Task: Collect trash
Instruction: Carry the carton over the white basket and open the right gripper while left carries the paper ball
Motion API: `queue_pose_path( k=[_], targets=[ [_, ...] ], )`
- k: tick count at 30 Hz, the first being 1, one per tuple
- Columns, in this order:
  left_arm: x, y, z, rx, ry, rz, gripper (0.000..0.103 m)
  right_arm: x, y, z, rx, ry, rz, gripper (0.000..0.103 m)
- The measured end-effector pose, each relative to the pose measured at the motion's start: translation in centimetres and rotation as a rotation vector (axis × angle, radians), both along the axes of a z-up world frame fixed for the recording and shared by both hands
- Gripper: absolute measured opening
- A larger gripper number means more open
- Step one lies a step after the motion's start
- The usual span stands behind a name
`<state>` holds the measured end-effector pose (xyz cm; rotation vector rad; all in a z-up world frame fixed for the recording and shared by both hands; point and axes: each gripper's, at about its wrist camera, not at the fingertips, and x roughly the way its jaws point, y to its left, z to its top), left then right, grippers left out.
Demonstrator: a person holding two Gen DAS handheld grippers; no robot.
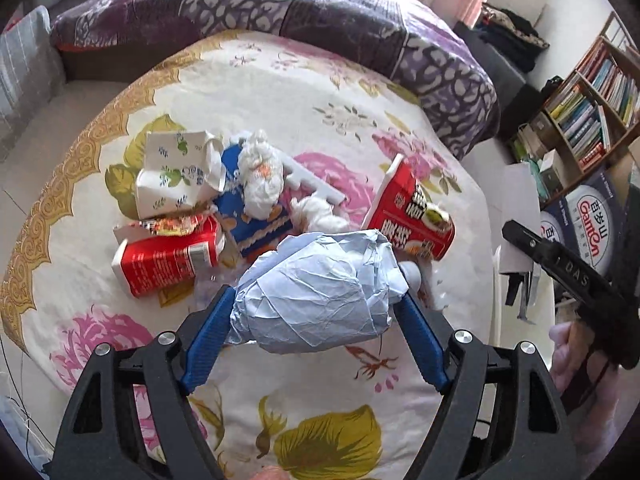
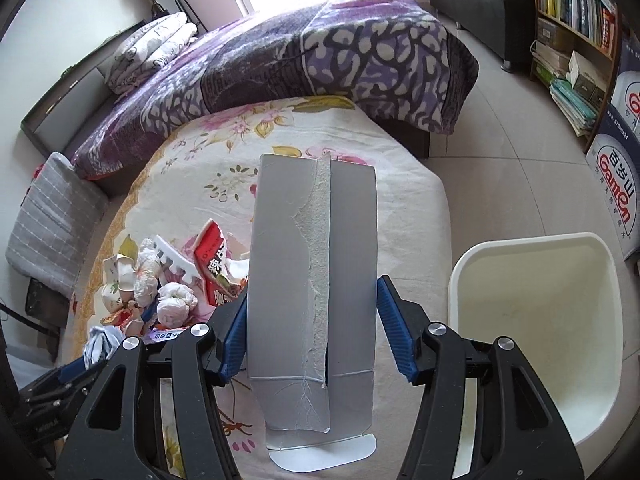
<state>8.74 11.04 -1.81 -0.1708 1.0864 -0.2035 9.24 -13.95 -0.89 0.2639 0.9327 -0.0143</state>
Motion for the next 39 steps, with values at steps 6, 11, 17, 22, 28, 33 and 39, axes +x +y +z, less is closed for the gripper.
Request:
queue_pose_path(
  k=[6, 11, 17, 22, 28, 33, 39],
  targets=[
    [1.2, -3.7, 1.9, 0.129, -0.185, 0.038, 0.078, -1.2, -0.6, 1.9, -0.084, -0.099, -0.004, 0.056],
    [1.1, -6.9, 3.0, 0.187, -0.311, 0.061, 0.079, -2.1, -1.5, 2.9, -0.132, -0.152, -0.024, 0.056],
    [0.4, -10.0, 3.9, 0.216, -0.409, 0.067, 0.079, -3.1, -3.2, 3.7, -0.185, -0.183, -0.062, 0.056],
    [0.1, -12.0, 4.2, 0.215, -0.439, 0.053, 0.079, -3.8, -5.6, 3.6, -0.185, -0.164, -0.107, 0.057],
    [0.1, -14.5, 3.8, 0.209, -0.429, 0.011, 0.079, -4.9, -8.6, 3.0, -0.17, -0.129, -0.183, 0.057],
    [-0.3, -17.1, 3.2, 0.198, -0.415, -0.067, 0.079, -5.8, -11.9, 2.3, -0.146, -0.077, -0.284, 0.058],
    [-1.3, -20.6, 2.5, 0.179, -0.401, -0.175, 0.079, -7.0, -15.9, 2.2, -0.143, -0.048, -0.416, 0.071]
  ],
)
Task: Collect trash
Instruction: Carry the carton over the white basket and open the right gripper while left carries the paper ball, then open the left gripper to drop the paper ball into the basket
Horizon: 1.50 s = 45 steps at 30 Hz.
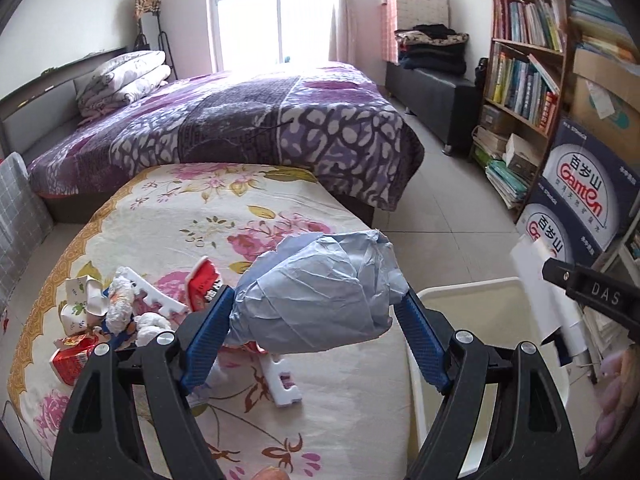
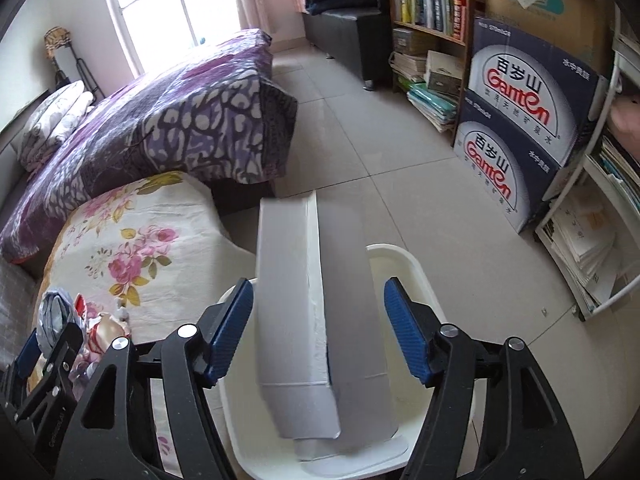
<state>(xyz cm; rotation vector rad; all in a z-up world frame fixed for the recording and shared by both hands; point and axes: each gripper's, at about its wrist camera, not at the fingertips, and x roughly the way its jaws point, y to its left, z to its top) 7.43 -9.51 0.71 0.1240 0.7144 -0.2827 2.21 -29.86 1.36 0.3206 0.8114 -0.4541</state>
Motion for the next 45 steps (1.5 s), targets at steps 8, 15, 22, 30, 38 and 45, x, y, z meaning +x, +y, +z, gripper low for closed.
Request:
queue_pose_path(
  k=[8, 15, 22, 30, 38, 45],
  targets=[
    [-1.6, -4.2, -1.0, 0.026, 0.014, -0.118, 0.079, -2.0, -3.8, 0.9, 0.002, -0.042, -0.107, 0.082],
    [-2.5, -6.9, -1.7, 0.019, 0.048, -0.199, 0.079, -3.3, -5.9, 1.4, 0.032, -0.062, -0.155, 0.084],
    [-2.5, -8.3, -1.8, -0.068, 0.121, -0.27, 0.082, -3.9, -7.4, 1.6, 0.055, -0.075, -0.189, 0.087],
    [-2.5, -7.6, -1.5, -0.107, 0.134, -0.271, 0.09, -3.5, -6.7, 1.6, 0.056, -0.075, -0.176, 0.089],
    [-2.3, -5.4, -1.6, -0.043, 0.115, -0.219, 0.09, -2.3, -4.5, 1.4, 0.053, -0.061, -0.13, 0.09],
    [-1.3, -1.9, -2.4, 0.053, 0.142, -0.169, 0.09, -0.5, -1.5, 0.8, 0.052, -0.029, -0.056, 0.092]
  ],
)
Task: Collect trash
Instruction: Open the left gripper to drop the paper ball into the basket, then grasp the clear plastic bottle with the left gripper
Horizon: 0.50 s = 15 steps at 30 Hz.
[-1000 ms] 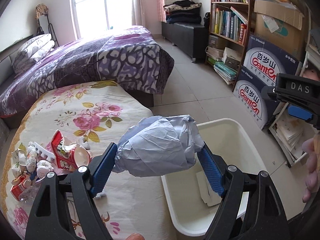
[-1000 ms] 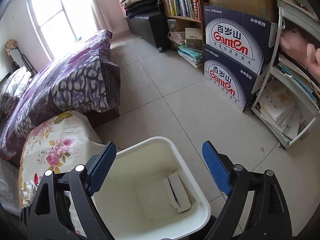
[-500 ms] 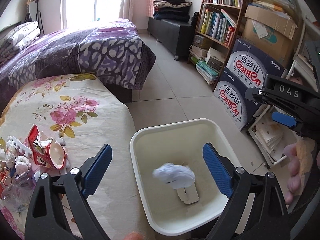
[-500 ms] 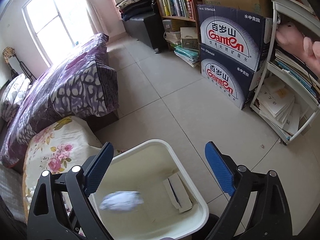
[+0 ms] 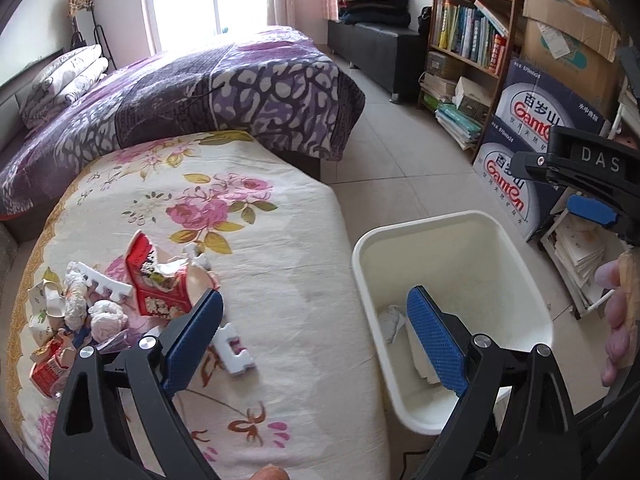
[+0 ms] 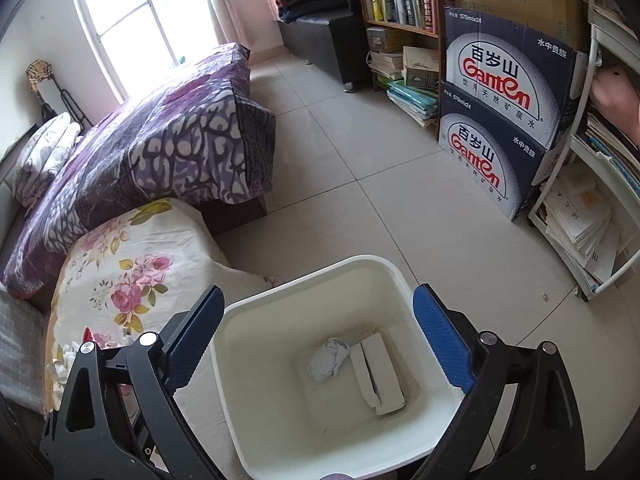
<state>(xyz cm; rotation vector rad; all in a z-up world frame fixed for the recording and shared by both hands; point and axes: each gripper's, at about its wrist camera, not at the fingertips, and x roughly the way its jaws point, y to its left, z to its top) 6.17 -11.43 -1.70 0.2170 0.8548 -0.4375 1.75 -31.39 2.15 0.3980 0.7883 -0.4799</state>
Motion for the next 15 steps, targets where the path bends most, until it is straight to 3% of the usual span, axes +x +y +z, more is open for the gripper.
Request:
queue_pose_path(
  k=[9, 15],
  targets=[
    [1.8, 5.6, -2.8, 0.309, 0.062, -0.001, 0.091, 2.5, 4.7, -1.1, -0.036, 0.06, 0.129, 0.093],
    [3.3, 10.3, -5.1, 0.466, 0.142, -0.042, 0.091, 4.7, 7.8, -1.9, -0.045, 0.108, 0.236, 0.094]
  ],
)
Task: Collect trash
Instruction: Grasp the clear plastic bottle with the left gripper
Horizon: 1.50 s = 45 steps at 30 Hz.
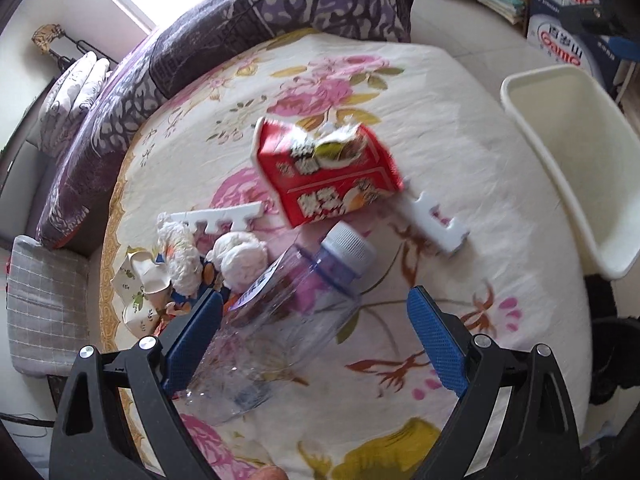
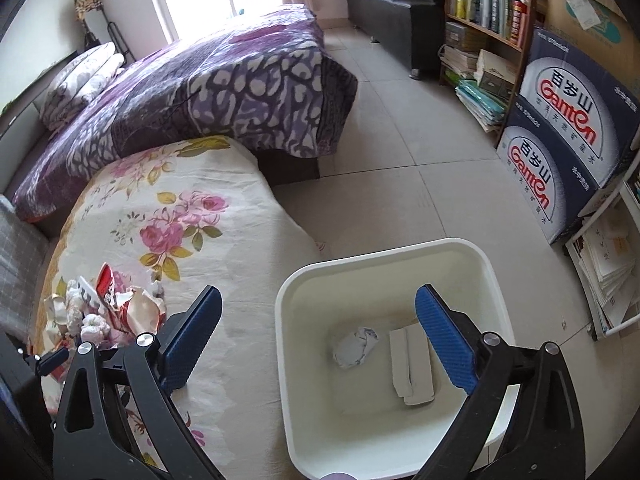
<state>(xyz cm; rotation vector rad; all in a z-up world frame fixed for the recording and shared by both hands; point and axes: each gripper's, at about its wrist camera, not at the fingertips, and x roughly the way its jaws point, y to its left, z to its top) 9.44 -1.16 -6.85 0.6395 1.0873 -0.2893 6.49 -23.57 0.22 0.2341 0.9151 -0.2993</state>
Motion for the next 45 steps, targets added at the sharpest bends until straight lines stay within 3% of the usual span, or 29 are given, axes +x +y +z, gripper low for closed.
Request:
queue_pose_path(
  k=[7, 9, 10, 16, 21, 29, 33, 34, 35, 39, 45],
  targets=[
    [0.7, 2.7, -2.7, 0.093, 0.033, -0.075, 0.09, 3.5, 5.9, -1.1, -0.058, 0.044, 0.242, 0.094],
    [0.9, 3.4, -3.2, 0.087, 0.043, -0.09, 0.077, 4.7, 7.6, -1.5, -0.072, 0.059, 0.331, 0.095],
    [1.0, 3.7, -3.2, 0.082, 0.043, -0.088, 0.076, 5.2, 8.4, -1.6, -0.079, 0.064, 0.37, 0.095],
    [0.8, 6.3, -1.8, -0.084, 0.072, -0.074, 0.072, 7.3, 12.4, -2.7, -0.081, 0.088, 0.615, 0.095],
    [0.9, 9.4, 1.0, -0.244, 0.06, -0.001, 0.072, 8.1, 15.4, -4.1, -0.121, 0.123, 0.74, 0.095],
    [2.0, 13.1, 4.4, -0.438, 0.005, 0.156, 0.072, 9.4, 18.5, -6.8, -0.167, 0.191, 0.787, 0.094],
    [2.3, 13.9, 4.7, -0.483, -0.004, 0.204, 0.072, 10.0, 19.2, -7.8, -0.13, 0.217, 0.778, 0.07],
    [2.3, 14.1, 4.7, -0.492, -0.003, 0.216, 0.072, 10.0, 19.3, -8.0, -0.122, 0.215, 0.77, 0.069],
    [2.4, 14.2, 4.6, -0.499, -0.002, 0.228, 0.072, 10.0, 19.4, -8.0, -0.118, 0.203, 0.763, 0.068],
    [2.8, 14.8, 4.2, -0.519, -0.008, 0.299, 0.072, 10.1, 19.9, -7.4, -0.079, 0.155, 0.735, 0.045],
    [3.3, 15.8, 4.7, -0.53, -0.098, 0.442, 0.072, 9.5, 20.6, -5.7, -0.05, 0.059, 0.664, 0.038]
  ],
)
